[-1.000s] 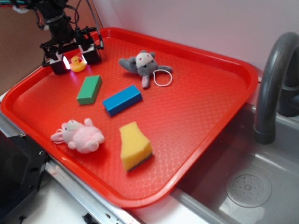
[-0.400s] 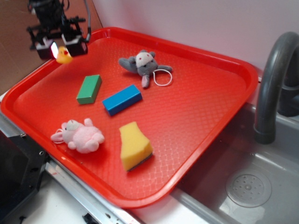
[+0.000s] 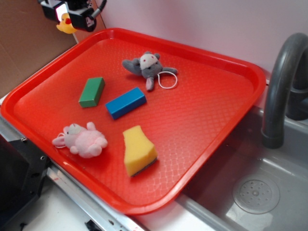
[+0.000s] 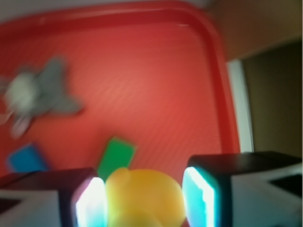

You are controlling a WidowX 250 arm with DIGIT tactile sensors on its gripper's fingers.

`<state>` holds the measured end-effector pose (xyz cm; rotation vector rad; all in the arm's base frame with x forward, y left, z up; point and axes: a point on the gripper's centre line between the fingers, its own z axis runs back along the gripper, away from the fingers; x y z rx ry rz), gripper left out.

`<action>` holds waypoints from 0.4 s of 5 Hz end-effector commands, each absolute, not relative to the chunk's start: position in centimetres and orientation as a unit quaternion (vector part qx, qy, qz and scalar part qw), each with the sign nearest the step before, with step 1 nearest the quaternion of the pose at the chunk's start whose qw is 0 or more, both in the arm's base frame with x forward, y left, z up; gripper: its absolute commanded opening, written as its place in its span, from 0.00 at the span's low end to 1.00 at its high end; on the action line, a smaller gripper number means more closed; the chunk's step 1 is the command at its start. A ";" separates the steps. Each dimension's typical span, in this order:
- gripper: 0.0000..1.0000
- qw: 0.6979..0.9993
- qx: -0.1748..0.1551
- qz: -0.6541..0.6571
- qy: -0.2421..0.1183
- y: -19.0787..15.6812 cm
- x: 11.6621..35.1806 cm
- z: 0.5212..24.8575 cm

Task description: Grab the yellow duck.

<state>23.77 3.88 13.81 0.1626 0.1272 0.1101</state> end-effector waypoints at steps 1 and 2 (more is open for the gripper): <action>0.00 0.995 0.045 -0.094 0.009 -0.1 22.2 19.3; 0.00 0.996 0.018 -0.092 0.004 0.0 21.8 20.4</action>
